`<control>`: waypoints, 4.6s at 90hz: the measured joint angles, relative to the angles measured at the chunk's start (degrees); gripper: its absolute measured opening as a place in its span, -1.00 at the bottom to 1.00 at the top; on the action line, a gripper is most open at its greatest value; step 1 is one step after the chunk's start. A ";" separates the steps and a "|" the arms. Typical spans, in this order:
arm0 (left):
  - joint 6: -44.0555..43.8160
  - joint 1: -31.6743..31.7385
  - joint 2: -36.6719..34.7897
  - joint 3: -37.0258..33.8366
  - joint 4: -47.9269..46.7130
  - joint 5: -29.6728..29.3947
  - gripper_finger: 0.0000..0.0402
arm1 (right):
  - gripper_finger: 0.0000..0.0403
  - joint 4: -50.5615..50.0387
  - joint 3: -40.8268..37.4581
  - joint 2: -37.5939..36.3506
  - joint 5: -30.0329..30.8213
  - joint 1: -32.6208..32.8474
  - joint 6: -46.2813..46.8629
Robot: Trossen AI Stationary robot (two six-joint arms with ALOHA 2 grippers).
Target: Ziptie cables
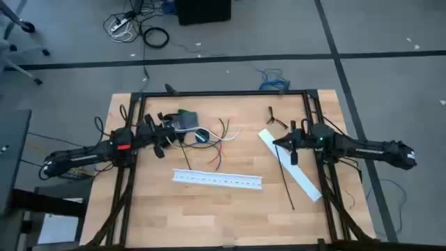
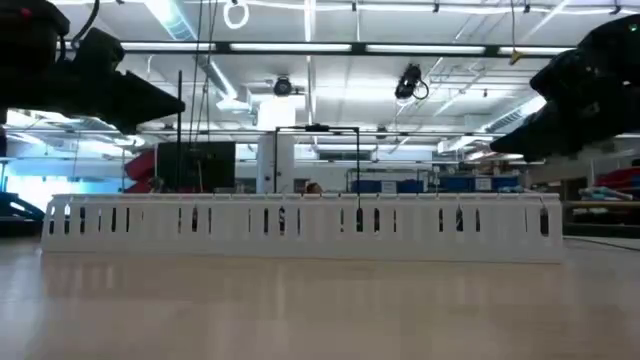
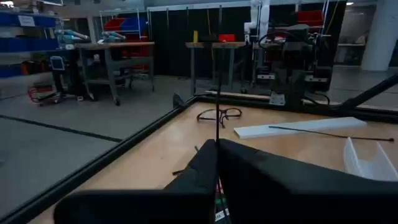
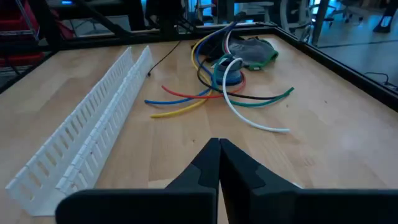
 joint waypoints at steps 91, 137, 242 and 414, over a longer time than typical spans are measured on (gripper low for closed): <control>-0.01 0.01 -0.02 0.00 0.00 -0.01 -0.99 | -0.98 0.00 0.00 0.00 0.00 0.01 0.00; 0.00 0.00 0.00 -0.01 1.24 0.00 -0.99 | -0.98 1.70 0.00 0.00 0.48 -0.01 -0.90; 7.77 0.04 16.46 15.51 11.33 -10.08 -0.66 | -0.94 14.23 18.42 17.04 3.91 -5.38 -3.00; 3.06 0.02 44.85 21.19 -4.78 -14.65 -0.07 | -0.11 35.92 38.47 75.28 -5.16 -4.44 -0.92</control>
